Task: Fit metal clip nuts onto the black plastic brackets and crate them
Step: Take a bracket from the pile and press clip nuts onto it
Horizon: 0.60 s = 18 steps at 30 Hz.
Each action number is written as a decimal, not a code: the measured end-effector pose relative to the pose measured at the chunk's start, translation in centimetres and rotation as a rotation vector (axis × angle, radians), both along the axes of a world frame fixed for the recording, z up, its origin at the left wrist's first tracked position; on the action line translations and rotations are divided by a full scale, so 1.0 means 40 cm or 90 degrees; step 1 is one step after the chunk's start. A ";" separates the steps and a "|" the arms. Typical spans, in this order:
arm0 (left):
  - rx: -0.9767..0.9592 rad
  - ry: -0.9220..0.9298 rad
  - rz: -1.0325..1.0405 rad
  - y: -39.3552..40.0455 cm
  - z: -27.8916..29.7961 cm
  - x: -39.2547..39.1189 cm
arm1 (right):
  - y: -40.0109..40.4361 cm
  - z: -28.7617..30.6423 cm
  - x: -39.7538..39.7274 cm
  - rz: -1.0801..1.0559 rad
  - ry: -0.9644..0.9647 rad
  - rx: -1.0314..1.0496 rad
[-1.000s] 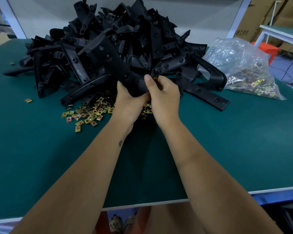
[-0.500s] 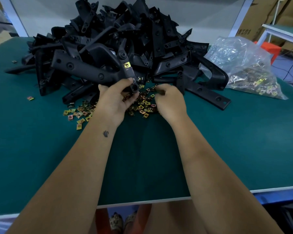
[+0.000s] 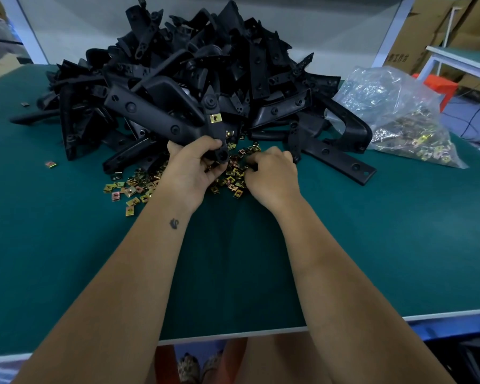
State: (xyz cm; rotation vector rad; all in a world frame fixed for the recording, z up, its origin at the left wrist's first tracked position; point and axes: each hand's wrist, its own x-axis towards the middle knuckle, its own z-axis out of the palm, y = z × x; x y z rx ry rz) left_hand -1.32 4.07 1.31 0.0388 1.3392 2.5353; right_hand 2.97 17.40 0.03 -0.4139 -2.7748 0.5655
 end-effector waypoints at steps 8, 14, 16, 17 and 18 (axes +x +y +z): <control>0.015 -0.004 -0.019 0.001 0.000 0.001 | -0.004 0.002 0.000 -0.022 0.022 -0.024; 0.014 -0.031 -0.039 0.004 0.000 0.004 | -0.003 0.002 0.001 -0.017 0.032 -0.022; 0.012 -0.038 -0.044 0.004 0.002 0.003 | -0.004 0.003 0.004 -0.021 0.066 -0.063; 0.009 -0.039 -0.044 0.004 0.003 0.004 | -0.006 0.004 0.004 -0.028 0.089 -0.103; 0.007 -0.039 -0.042 0.004 0.004 0.004 | -0.007 0.007 0.004 -0.035 0.115 -0.157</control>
